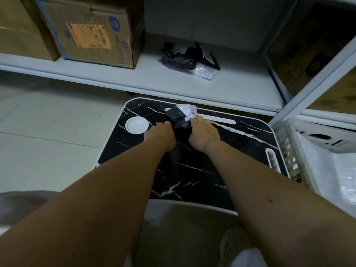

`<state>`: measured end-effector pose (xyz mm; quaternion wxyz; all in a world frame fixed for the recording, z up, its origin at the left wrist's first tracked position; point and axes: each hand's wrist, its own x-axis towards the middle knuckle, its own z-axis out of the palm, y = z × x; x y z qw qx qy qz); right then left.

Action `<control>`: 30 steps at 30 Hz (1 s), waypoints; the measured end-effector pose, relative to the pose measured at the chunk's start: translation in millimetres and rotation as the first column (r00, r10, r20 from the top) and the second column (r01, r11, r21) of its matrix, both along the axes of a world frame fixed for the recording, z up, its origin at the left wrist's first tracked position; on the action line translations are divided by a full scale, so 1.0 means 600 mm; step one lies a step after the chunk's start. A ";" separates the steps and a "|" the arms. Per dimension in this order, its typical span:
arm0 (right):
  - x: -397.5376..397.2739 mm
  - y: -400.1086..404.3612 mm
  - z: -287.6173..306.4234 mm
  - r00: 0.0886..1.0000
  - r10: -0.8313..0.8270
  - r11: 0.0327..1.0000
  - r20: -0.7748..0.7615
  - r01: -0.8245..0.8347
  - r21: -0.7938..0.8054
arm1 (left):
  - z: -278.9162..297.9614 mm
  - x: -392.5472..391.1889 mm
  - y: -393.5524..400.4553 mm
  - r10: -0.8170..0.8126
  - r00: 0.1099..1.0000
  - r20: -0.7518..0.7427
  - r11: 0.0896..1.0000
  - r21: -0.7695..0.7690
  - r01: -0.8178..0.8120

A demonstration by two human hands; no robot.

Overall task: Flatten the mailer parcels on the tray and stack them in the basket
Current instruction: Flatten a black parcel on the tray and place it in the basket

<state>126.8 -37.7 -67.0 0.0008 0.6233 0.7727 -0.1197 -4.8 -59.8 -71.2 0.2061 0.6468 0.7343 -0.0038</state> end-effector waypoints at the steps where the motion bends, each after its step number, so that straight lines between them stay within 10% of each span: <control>1: 0.008 -0.022 0.003 1.000 0.001 1.000 0.009 -0.001 -0.012 | 0.005 0.009 -0.013 -0.006 1.000 0.009 1.000 -0.006 0.006; 19: 0.061 -0.186 0.011 0.952 -0.234 0.946 -0.198 0.270 0.179 | -0.010 0.098 -0.141 -0.032 0.992 -0.121 0.993 0.111 0.046; 30: 0.085 -0.171 -0.096 0.996 0.077 0.995 0.049 -0.080 0.065 | -0.108 0.079 -0.157 -0.267 0.931 -0.248 0.940 0.145 0.308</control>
